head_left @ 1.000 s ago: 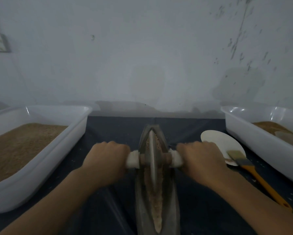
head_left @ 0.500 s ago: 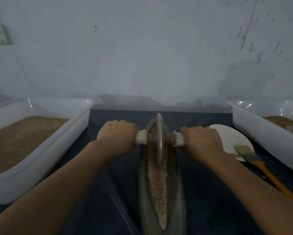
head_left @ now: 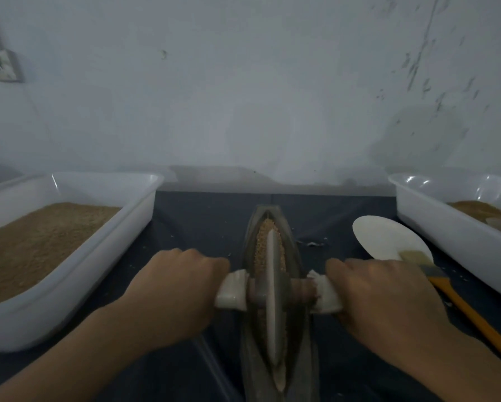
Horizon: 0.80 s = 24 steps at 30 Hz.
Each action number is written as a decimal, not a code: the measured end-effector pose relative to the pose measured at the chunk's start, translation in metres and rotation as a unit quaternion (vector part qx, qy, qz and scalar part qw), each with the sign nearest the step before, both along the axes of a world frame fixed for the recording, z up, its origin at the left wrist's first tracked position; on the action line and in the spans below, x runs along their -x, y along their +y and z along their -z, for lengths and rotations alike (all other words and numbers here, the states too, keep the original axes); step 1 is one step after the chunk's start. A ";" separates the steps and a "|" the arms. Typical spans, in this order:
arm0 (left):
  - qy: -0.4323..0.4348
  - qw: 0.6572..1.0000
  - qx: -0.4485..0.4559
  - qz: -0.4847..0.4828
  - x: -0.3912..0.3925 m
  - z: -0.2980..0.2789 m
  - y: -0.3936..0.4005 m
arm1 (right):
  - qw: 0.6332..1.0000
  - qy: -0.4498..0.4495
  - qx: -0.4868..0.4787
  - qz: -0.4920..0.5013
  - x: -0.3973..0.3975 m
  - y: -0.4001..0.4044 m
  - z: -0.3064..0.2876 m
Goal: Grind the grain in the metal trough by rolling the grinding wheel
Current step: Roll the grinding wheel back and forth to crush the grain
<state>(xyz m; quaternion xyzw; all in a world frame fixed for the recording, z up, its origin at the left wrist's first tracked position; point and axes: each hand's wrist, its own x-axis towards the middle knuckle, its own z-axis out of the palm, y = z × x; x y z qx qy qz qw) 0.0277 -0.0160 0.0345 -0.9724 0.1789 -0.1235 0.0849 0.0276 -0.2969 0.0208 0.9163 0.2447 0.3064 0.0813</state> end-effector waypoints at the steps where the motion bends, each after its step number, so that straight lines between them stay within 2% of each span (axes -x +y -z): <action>1: -0.019 1.000 -0.001 -0.002 -0.004 0.001 -0.002 | 1.000 0.007 -0.004 0.006 -0.004 0.001 0.000; 5: -0.066 0.997 0.013 -0.027 -0.050 0.012 -0.008 | 0.996 0.022 0.045 0.068 -0.047 0.014 -0.001; 7: -0.084 0.995 0.042 -0.039 -0.077 0.017 -0.008 | 0.993 -0.001 0.062 0.097 -0.078 0.021 -0.006; 9: -0.092 0.992 0.075 -0.051 -0.099 0.021 -0.008 | 0.991 -0.014 0.076 0.107 -0.101 0.027 -0.015; 12: -0.087 0.990 0.088 -0.061 -0.112 0.021 -0.010 | 0.993 0.011 0.069 0.095 -0.118 0.030 -0.022; 18: -0.071 0.997 -0.006 -0.039 -0.054 0.009 -0.012 | 0.996 0.062 0.027 0.060 -0.055 0.013 -0.004; 21: -0.047 0.998 -0.036 -0.012 -0.016 0.000 -0.010 | 0.999 0.034 -0.011 0.015 -0.016 0.000 0.003; 24: -0.031 0.999 -0.030 -0.003 -0.004 -0.004 -0.007 | 1.000 0.021 0.004 0.007 -0.002 -0.004 0.004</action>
